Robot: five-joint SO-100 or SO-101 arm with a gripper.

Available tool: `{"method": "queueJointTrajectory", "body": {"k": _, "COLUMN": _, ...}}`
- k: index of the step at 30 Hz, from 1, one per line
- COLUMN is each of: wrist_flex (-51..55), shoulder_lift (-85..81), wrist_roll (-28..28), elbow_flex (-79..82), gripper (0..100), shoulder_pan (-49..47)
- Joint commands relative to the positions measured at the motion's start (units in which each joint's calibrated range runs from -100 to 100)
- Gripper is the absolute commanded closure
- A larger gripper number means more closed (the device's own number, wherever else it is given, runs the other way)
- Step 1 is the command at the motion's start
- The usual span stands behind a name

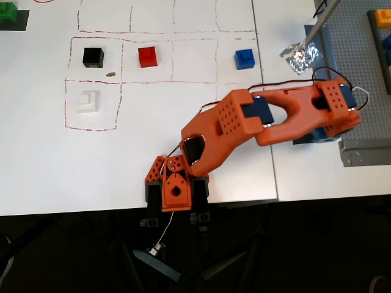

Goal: Grab the block and put it in the grey marker

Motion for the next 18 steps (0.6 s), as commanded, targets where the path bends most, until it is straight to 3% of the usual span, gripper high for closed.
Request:
{"method": "queueJointTrajectory", "body": {"k": 1, "wrist_flex": -1.0, "shoulder_lift": -2.8, "wrist_roll": 1.1, "elbow_flex": -4.7, "gripper": 84, "shoulder_pan": 3.5}}
{"method": "queueJointTrajectory", "body": {"k": 11, "wrist_flex": 4.6, "shoulder_lift": -6.1, "wrist_roll": 3.0, "elbow_flex": -4.0, "gripper": 72, "shoulder_pan": 4.8}}
{"method": "queueJointTrajectory", "body": {"k": 18, "wrist_flex": 23.3, "shoulder_lift": -14.2, "wrist_roll": -1.3, "elbow_flex": -7.8, "gripper": 67, "shoulder_pan": -0.9}}
